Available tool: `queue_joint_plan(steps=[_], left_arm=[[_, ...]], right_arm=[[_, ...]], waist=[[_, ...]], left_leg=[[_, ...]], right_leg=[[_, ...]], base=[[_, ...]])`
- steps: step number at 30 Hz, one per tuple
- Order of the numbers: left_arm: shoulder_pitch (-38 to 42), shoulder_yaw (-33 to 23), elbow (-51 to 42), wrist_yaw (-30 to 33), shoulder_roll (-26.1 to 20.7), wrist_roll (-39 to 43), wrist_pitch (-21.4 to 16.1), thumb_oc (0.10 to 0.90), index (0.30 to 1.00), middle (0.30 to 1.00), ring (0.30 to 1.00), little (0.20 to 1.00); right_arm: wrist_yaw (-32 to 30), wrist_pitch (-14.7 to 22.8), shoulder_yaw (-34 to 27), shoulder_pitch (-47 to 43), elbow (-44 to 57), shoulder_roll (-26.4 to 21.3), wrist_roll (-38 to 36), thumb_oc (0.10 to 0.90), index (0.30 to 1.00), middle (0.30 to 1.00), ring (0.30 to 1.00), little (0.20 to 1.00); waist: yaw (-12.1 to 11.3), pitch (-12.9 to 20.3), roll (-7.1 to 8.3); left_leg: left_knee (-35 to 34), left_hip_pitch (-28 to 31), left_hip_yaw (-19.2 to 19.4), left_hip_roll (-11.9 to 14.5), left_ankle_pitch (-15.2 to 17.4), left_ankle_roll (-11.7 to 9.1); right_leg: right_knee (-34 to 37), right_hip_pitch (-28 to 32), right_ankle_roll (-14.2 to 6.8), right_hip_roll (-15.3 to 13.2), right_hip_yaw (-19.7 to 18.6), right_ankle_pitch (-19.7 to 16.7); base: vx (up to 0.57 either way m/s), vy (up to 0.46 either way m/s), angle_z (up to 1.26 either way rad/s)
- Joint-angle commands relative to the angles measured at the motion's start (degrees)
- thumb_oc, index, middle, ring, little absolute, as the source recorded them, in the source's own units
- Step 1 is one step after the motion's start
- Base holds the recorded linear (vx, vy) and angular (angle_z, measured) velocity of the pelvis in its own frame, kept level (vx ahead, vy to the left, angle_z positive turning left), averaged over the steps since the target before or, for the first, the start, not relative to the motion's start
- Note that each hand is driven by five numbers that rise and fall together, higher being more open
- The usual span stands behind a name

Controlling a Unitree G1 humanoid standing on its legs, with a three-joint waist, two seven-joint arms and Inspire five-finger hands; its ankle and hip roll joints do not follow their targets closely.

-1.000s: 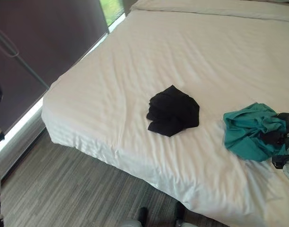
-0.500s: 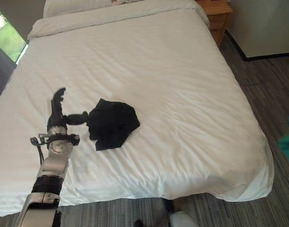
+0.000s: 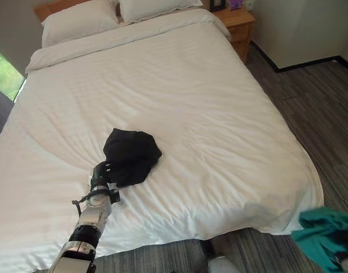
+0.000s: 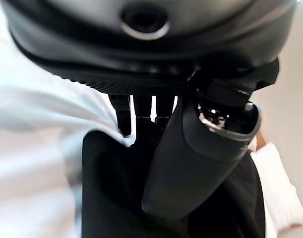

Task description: Pick up bed clothes into laundry basket.

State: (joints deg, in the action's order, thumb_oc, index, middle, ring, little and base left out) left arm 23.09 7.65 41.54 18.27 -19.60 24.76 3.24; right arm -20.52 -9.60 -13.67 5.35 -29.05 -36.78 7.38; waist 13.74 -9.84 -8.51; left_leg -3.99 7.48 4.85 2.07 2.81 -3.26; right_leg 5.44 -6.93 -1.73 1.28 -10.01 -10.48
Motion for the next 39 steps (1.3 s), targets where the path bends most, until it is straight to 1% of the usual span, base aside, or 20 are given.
queue_joint_plan(steps=[1,3,4,7,13,15,16,17,18,19,21,22,24,26,29,32,33,34,36,39], left_arm=[[10.9,8.7,-8.5,-3.5,0.2,-0.1,-6.6,0.400,0.300,0.300,0.300,0.300],[16.1,8.6,-16.9,-1.8,-5.6,-4.2,-7.8,0.400,0.300,0.300,0.300,0.300],[18.4,9.0,-18.4,-1.0,-7.5,-5.6,-8.3,0.400,0.300,0.300,0.300,0.300],[24.6,8.6,-22.0,1.9,-12.4,-6.1,-9.5,0.400,0.300,0.300,0.300,0.300],[36.2,9.7,-28.1,6.1,-18.7,-5.7,-11.3,0.400,0.300,0.300,0.300,0.300],[35.6,8.9,-32.2,5.9,-19.9,-9.9,-10.0,0.400,0.300,0.300,0.300,0.300],[35.5,8.9,-32.3,5.9,-19.9,-10.0,-9.9,0.400,0.300,0.300,0.300,0.300],[35.0,8.7,-34.2,5.3,-20.5,-13.5,-8.6,0.400,0.300,0.300,0.300,0.300],[34.9,8.6,-34.3,5.3,-20.5,-13.6,-8.5,0.400,0.300,0.300,0.300,0.300],[32.7,8.0,-33.7,5.3,-19.4,-15.2,-7.6,0.400,0.300,0.300,0.300,0.300],[29.2,6.7,-33.8,4.7,-18.3,-15.9,-7.0,0.400,0.300,0.300,0.300,0.300],[26.2,5.5,-34.5,4.4,-17.5,-16.7,-6.9,0.400,0.300,0.300,0.300,0.300],[19.2,3.7,-37.0,3.1,-15.9,-19.6,-6.9,0.400,0.300,0.300,0.300,0.300],[10.2,0.9,-38.4,2.2,-13.9,-23.0,-6.8,0.400,0.300,0.300,0.300,0.300],[2.6,-1.2,-34.1,3.6,-9.0,-22.9,-6.2,0.400,0.300,0.300,0.300,0.300],[0.2,0.5,-30.5,2.5,-5.9,-22.1,-6.2,0.400,0.300,0.300,0.300,0.300],[-2.4,0.7,-29.6,2.1,-3.7,-21.1,-5.8,0.400,0.300,0.300,0.300,0.300],[-2.3,0.6,-29.6,2.1,-3.7,-21.1,-5.8,0.400,0.300,0.300,0.300,0.300],[-4.2,0.5,-28.7,2.0,-2.6,-19.8,-5.9,0.400,0.300,0.300,0.300,0.300],[-4.1,1.6,-27.5,2.4,-2.7,-21.4,-4.9,0.400,0.300,0.300,0.300,0.300]], right_arm=[[-3.2,4.8,-0.4,-5.7,1.8,-8.6,-1.4,0.400,0.300,0.300,0.300,0.300],[-1.1,4.8,4.1,-9.6,3.3,-10.3,1.0,0.400,0.300,0.300,0.300,0.300],[-0.5,4.7,4.9,-10.4,3.5,-10.8,1.8,0.400,0.300,0.300,0.300,0.300],[-0.1,4.7,5.1,-10.7,5.6,-12.4,3.4,0.400,0.300,0.300,0.300,0.300],[0.5,4.3,-1.4,-2.5,15.4,-11.3,9.7,0.400,0.300,0.300,0.300,0.300],[0.6,4.4,-3.6,-0.2,19.4,-10.5,12.9,0.400,0.300,0.300,0.300,0.300],[0.7,4.4,-3.7,0.0,19.6,-10.4,13.0,0.400,0.300,0.300,0.300,0.300],[1.9,4.9,-4.5,1.0,23.7,-10.3,15.5,0.400,0.300,0.300,0.300,0.300],[2.0,4.8,-4.7,1.2,24.0,-10.2,15.6,0.400,0.300,0.300,0.300,0.300],[2.7,5.2,-4.5,0.5,26.6,-10.6,17.2,0.400,0.300,0.300,0.300,0.300],[3.7,6.0,-4.1,-0.6,30.3,-10.4,18.3,0.400,0.300,0.300,0.300,0.300],[4.0,6.3,-3.8,-1.2,32.1,-10.2,18.5,0.400,0.300,0.300,0.300,0.300],[5.4,7.7,-2.6,-2.3,34.8,-8.7,18.3,0.400,0.300,0.300,0.300,0.300],[7.1,9.0,2.4,-4.8,34.6,-6.8,17.4,0.400,0.300,0.300,0.300,0.300],[8.6,10.3,10.0,-7.7,34.8,-4.2,17.5,0.400,0.300,0.300,0.300,0.300],[7.2,10.7,14.1,-12.3,26.3,-7.3,14.4,0.400,0.300,0.300,0.300,0.300],[7.6,10.3,16.2,-14.7,26.4,-7.0,13.1,0.400,0.300,0.300,0.300,0.300],[7.7,10.2,16.2,-14.9,26.4,-7.1,13.0,0.400,0.300,0.300,0.300,0.300],[8.3,10.6,17.5,-15.4,26.2,-7.8,12.6,0.400,0.300,0.300,0.300,0.300],[8.4,9.9,16.6,-14.0,25.4,-9.1,11.8,0.400,0.300,0.300,0.300,0.300]], waist=[[-2.2,1.7,5.24],[-5.5,1.0,6.58],[-5.9,0.9,6.74],[-6.6,0.9,6.60],[-3.4,1.1,7.25],[-4.6,-1.1,5.70],[-4.6,-0.9,5.64],[-5.3,-1.2,4.75],[-5.4,-1.2,4.79],[-6.9,-1.2,3.81],[-8.9,-0.6,3.28],[-10.7,0.1,3.63],[-13.4,1.6,4.75],[-14.8,2.2,5.56],[-15.4,1.8,5.93],[-15.7,1.2,5.58],[-16.7,-0.6,5.29],[-16.7,-0.6,5.21],[-18.9,-1.6,5.30],[-18.4,-1.1,5.47]], left_leg=[[-1.0,-4.8,-11.6,2.7,-1.2,-1.8],[0.7,-5.4,-24.0,-4.6,0.1,0.6],[1.5,-4.5,-25.3,-5.5,1.5,1.1],[-0.2,-2.8,-25.4,-5.9,2.0,1.9],[-1.0,-1.5,-19.6,-7.7,0.9,3.1],[-1.0,-2.6,-13.5,-5.8,-0.5,2.7],[-1.0,-2.5,-13.7,-5.7,-0.2,2.7],[-1.0,-3.1,-10.1,-4.3,-0.5,2.7],[-1.0,-3.2,-10.0,-4.4,-0.8,2.7],[-1.0,-4.4,-5.9,-2.6,-1.7,2.8],[-1.0,-5.6,-1.5,-1.2,-2.5,2.6],[-1.0,-5.8,1.7,-0.6,-2.1,2.2],[-1.0,-6.9,5.7,0.6,-2.3,1.4],[-1.0,-6.9,8.5,2.3,-2.4,0.5],[-1.0,-7.4,10.0,4.5,-3.9,-0.5],[-1.0,-6.8,9.4,6.0,-5.3,-1.3],[1.1,-6.9,5.6,5.9,-5.2,-1.6],[1.3,-7.2,5.5,6.0,-5.4,-1.7],[3.7,-9.1,-5.7,1.3,-2.7,-1.1],[5.5,-9.3,-5.1,0.0,-2.0,-0.6]], right_leg=[[-0.4,5.6,-4.1,-0.2,-2.1,9.1],[-0.4,4.6,-4.4,1.6,-7.0,7.4],[-0.7,4.6,-4.6,2.2,-8.4,7.0],[-1.1,3.0,-5.4,3.1,-10.6,6.0],[-5.2,-1.5,-9.7,2.7,-9.7,2.1],[-14.4,-3.9,-8.5,-0.9,5.1,7.8],[-14.6,-3.9,-8.5,-0.9,5.2,8.4],[-21.3,-2.0,-6.7,-3.9,11.9,11.8],[-21.5,-2.3,-6.7,-4.0,11.8,11.6],[-26.7,0.0,-6.0,-8.2,15.1,13.7],[-27.3,2.1,-5.8,-13.2,18.5,12.6],[-25.6,4.5,-6.6,-16.5,21.9,13.1],[-17.9,8.6,-8.1,-18.3,25.9,12.7],[-9.8,10.8,-9.3,-15.6,25.6,14.1],[-4.1,10.8,-8.4,-12.0,23.1,13.6],[-1.8,11.7,-6.9,-9.3,21.4,13.1],[-0.9,12.8,-5.8,-8.1,20.4,13.8],[-0.8,12.5,-5.7,-8.0,20.4,13.5],[-0.7,12.8,-4.4,-6.7,18.3,13.6],[-0.5,13.8,-3.6,-6.5,18.9,14.3]], base=[[-0.10,-0.025,-0.37],[-0.15,0.005,-0.97],[-0.12,0.112,-1.92],[-0.09,0.144,-2.13],[-0.07,0.147,-1.09],[-0.26,0.113,-0.56],[-0.25,0.059,-1.48],[-0.15,0.029,-1.52],[-0.35,0.042,-1.74],[-0.28,0.017,-1.30],[-0.27,-0.044,-1.87],[-0.19,-0.144,-1.72],[-0.15,-0.263,-1.76],[-0.12,-0.323,-1.66],[-0.10,-0.276,-0.92],[-0.04,-0.197,-0.61],[-0.07,-0.221,-0.37],[-0.07,-0.191,-0.07],[0.00,-0.243,-0.09],[0.09,-0.133,-0.22]])
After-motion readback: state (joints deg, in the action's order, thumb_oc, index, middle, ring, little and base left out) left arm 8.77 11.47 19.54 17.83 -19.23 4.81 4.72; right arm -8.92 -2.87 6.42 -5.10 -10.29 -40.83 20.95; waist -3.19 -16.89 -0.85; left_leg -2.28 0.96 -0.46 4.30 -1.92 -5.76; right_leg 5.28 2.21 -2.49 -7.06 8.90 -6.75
